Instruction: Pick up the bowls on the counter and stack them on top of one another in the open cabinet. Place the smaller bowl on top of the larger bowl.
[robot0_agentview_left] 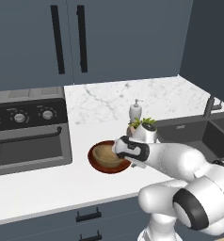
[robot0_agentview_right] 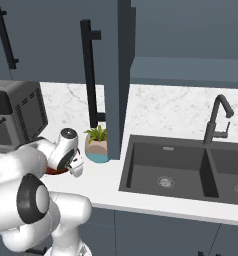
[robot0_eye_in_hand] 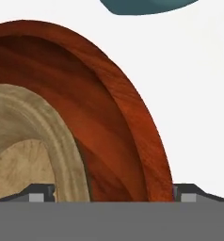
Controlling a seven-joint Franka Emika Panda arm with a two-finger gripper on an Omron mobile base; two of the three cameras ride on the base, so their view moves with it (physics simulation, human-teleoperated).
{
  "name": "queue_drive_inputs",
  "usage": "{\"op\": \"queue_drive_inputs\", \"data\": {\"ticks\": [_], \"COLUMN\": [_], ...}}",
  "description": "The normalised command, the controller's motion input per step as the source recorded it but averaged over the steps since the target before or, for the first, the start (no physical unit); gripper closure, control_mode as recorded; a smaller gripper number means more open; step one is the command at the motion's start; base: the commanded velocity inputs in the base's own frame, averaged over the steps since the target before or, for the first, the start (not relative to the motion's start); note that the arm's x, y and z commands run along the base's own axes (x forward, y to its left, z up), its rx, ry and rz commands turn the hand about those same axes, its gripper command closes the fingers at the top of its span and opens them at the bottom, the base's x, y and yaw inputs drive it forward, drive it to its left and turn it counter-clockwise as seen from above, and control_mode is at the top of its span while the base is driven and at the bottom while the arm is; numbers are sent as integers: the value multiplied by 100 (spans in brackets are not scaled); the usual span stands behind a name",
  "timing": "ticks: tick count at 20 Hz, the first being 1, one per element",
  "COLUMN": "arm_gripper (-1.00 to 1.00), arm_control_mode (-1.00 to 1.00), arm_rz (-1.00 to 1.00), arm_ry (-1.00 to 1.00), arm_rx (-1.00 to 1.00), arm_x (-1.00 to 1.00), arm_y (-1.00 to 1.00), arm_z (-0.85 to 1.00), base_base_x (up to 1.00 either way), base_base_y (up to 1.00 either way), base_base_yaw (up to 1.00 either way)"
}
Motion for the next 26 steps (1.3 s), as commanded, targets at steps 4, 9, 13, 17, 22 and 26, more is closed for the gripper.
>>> {"op": "queue_drive_inputs", "data": {"ticks": [4, 9, 13, 17, 22, 26], "arm_gripper": [100, 100, 100, 100, 100, 100], "arm_control_mode": [-100, -100, -100, -100, -100, -100], "arm_rz": [0, 0, 0, 0, -2, -2], "arm_ry": [-10, -2, 0, 1, 3, 0], "arm_rx": [0, 0, 0, 0, 0, 0], "arm_x": [12, 1, -9, -49, -63, -71], "arm_y": [0, 0, 0, 0, 0, -1], "arm_z": [-37, -7, 33, 80, 100, 100], "base_base_x": [0, 0, 0, 0, 0, 0], "base_base_y": [0, 0, 0, 0, 0, 0], "base_base_yaw": [0, 0, 0, 0, 0, 0]}}
